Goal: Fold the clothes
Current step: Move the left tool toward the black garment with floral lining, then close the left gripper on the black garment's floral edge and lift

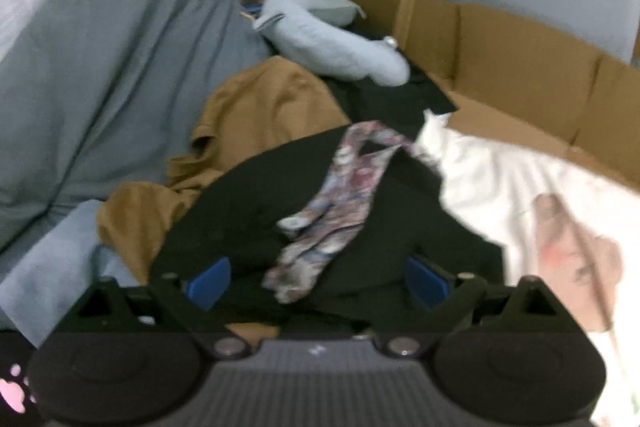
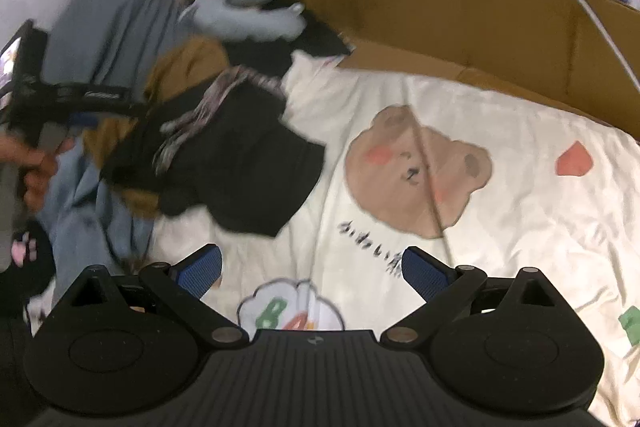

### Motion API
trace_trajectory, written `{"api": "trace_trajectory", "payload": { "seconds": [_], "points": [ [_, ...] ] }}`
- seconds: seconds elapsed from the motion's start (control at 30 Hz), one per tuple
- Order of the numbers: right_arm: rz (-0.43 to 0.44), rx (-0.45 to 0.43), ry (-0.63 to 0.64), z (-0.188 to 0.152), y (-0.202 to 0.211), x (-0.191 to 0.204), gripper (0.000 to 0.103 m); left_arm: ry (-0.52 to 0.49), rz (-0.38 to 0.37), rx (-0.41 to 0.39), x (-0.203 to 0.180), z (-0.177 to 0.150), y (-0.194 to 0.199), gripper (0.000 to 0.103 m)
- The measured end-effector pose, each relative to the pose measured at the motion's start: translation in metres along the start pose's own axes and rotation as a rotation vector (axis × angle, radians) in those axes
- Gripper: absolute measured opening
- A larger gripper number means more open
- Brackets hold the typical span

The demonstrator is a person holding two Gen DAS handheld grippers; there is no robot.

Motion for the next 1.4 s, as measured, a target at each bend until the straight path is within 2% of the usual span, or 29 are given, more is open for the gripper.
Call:
{"api": "trace_trajectory", "payload": {
  "seconds": [0.07, 0.17, 0.33, 0.5, 0.63, 0.77, 0.8, 0.87, 0.97, 1.13, 1.2, 1.27, 1.3, 1.4],
  "points": [
    [0.007, 0.005, 0.000, -0.006, -0.006, 0.000, 0.099, 0.004, 0.004, -0.003, 0.009, -0.010, -0.008, 0.091],
    [0.002, 0.015, 0.005, -0.010, -0.012, -0.001, 0.098, 0.043, 0.011, 0.013, 0.023, -0.022, -0.020, 0.091],
    [-0.005, 0.032, 0.013, -0.017, -0.020, -0.003, 0.091, 0.099, 0.009, 0.025, 0.037, -0.042, -0.042, 0.089],
    [-0.013, 0.049, 0.021, -0.024, -0.029, -0.005, 0.090, 0.152, -0.018, 0.026, 0.044, -0.060, -0.068, 0.085],
    [-0.021, 0.061, -0.004, -0.028, -0.038, -0.010, 0.090, 0.134, -0.025, 0.023, 0.039, -0.067, -0.083, 0.080],
    [-0.023, 0.075, -0.010, -0.033, -0.041, -0.010, 0.090, 0.112, -0.031, 0.005, 0.032, -0.067, -0.096, 0.080],
    [-0.023, 0.076, -0.009, -0.033, -0.041, -0.009, 0.090, 0.102, -0.021, 0.007, 0.031, -0.068, -0.101, 0.080],
    [-0.024, 0.078, -0.016, -0.035, -0.042, -0.009, 0.090, 0.084, 0.000, 0.012, 0.029, -0.069, -0.110, 0.073],
    [-0.025, 0.079, -0.016, -0.034, -0.043, -0.008, 0.090, 0.090, 0.017, 0.034, 0.030, -0.074, -0.123, 0.071],
    [-0.029, 0.079, -0.017, -0.033, -0.044, -0.009, 0.090, 0.055, 0.050, -0.003, 0.031, -0.072, -0.130, 0.069],
    [-0.031, 0.080, -0.018, -0.033, -0.044, -0.010, 0.090, 0.041, 0.043, -0.029, 0.029, -0.069, -0.130, 0.054],
    [-0.032, 0.080, -0.019, -0.033, -0.044, -0.010, 0.090, 0.052, 0.025, -0.037, 0.031, -0.066, -0.125, 0.031],
    [-0.032, 0.079, -0.020, -0.032, -0.043, -0.010, 0.090, 0.058, 0.015, -0.041, 0.032, -0.065, -0.123, 0.023],
    [-0.030, 0.073, -0.017, -0.031, -0.043, -0.011, 0.090, 0.074, -0.012, -0.053, 0.034, -0.061, -0.115, 0.017]
  ]
}}
Point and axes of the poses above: each gripper's, at about its wrist camera, not at the fingertips, and y roughly against the way its jaws point, x to its left, z to its top, the point moved 6 cm from there along -y, roughly the way its jaws point, and after that the axes turned 6 degrees about -x, right-handed, at the moved point
